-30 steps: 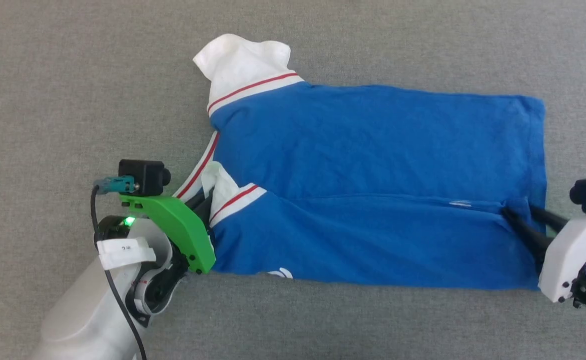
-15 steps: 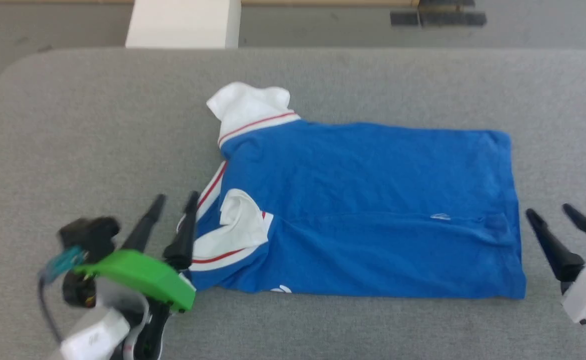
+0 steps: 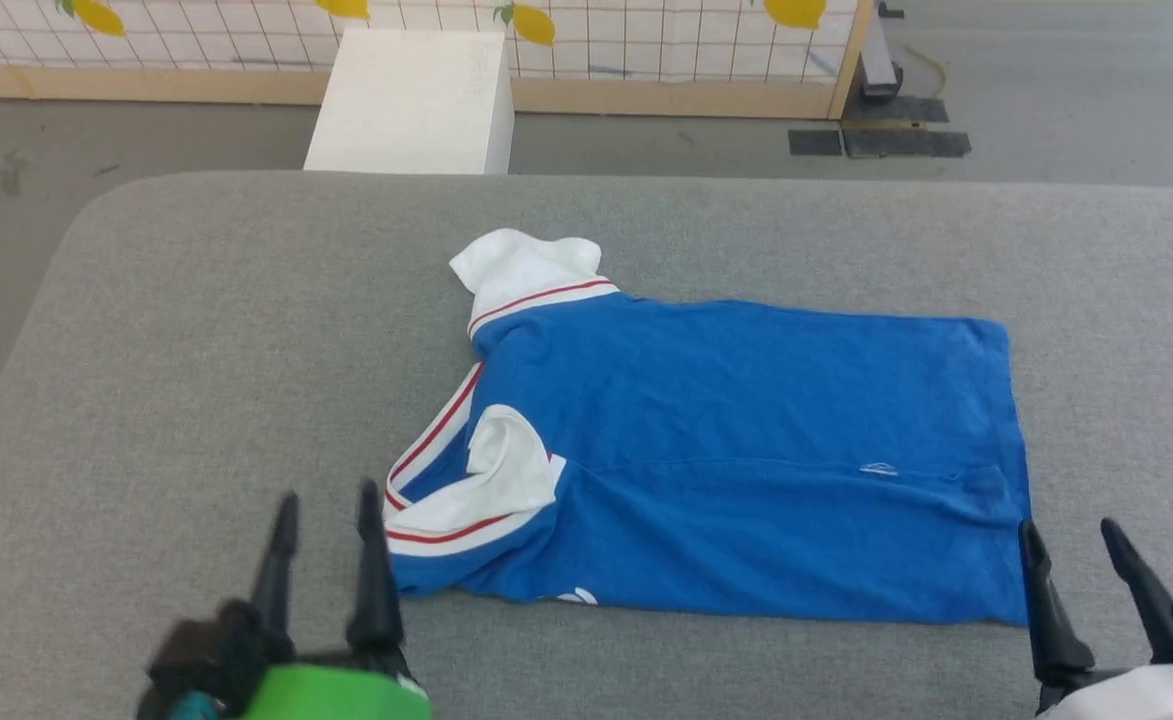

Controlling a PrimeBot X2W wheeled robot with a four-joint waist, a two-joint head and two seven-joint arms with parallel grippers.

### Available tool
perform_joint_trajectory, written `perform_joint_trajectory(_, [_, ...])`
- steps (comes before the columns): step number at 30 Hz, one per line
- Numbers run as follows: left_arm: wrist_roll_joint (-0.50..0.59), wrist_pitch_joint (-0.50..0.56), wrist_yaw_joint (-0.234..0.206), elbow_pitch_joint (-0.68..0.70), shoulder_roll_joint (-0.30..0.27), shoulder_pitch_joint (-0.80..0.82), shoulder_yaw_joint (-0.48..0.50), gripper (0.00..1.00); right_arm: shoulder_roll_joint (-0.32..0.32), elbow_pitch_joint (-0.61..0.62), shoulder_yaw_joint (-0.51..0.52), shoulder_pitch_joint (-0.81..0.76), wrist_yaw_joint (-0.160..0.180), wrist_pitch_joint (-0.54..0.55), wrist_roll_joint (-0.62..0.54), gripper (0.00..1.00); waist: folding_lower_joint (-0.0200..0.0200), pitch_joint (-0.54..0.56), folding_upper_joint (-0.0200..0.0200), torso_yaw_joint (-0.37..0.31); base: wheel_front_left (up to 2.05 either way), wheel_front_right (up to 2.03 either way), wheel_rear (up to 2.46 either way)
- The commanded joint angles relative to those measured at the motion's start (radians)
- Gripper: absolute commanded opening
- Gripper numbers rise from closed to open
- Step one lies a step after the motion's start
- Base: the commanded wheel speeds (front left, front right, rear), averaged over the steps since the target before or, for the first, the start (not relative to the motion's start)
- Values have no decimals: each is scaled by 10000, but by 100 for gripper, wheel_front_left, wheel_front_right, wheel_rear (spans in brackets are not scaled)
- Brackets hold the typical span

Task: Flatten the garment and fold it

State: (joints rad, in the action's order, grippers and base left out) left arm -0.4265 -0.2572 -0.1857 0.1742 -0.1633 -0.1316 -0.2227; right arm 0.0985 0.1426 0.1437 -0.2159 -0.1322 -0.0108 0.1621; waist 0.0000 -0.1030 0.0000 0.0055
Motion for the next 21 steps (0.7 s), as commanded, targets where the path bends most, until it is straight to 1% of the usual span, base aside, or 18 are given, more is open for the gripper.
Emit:
perform_joint_trajectory(1, [323, -43, 243, -178, 131, -220, 77, 100, -82, -96, 78, -105, 15, -147, -149, 100, 0, 137, 0, 10, 0, 0, 0])
perform_joint_trajectory(3, [611, -43, 538, -438, 354, -399, 194, 100, -262, -214, 260, -165, 15, -324, -179, 100, 0, 255, 0, 8, 0, 0, 0])
perform_joint_trajectory(6, [911, -44, 806, -755, 532, -534, 475, 100, -414, -319, 439, -207, 15, -485, -140, 100, 0, 382, 0, 0, 0, 0, 0])
perform_joint_trajectory(8, [1031, -44, 915, -1002, 516, -558, 621, 100, -451, -423, 443, -171, 15, -538, -133, 100, 0, 423, 0, -20, 0, 0, 0])
perform_joint_trajectory(10, [1120, -6, 1011, -1300, 337, -499, 658, 100, -469, -412, 426, -175, 15, -505, -106, 100, 0, 418, 0, -37, 0, 0, 0])
perform_joint_trajectory(12, [1142, 388, 1131, -1513, 66, -306, 645, 100, -475, -339, 413, -186, 15, -440, -56, 100, 0, 353, 0, -50, 0, 0, 0])
perform_joint_trajectory(16, [1005, 1744, 1378, -1781, -532, 243, 670, 100, -479, -306, 449, -122, 15, -347, 85, 100, 0, 166, 0, -74, 0, 0, 0])
perform_joint_trajectory(17, [869, 2237, 1483, -1862, -643, 390, 644, 100, -479, -326, 455, -107, 15, -320, 142, 100, 0, 107, 0, -76, 0, 0, 0])
perform_joint_trajectory(21, [195, 3383, 2001, -2152, -872, 1030, 628, 100, -480, -438, 352, -37, 15, -249, 231, 100, 0, -67, 0, -103, 0, 0, 0])
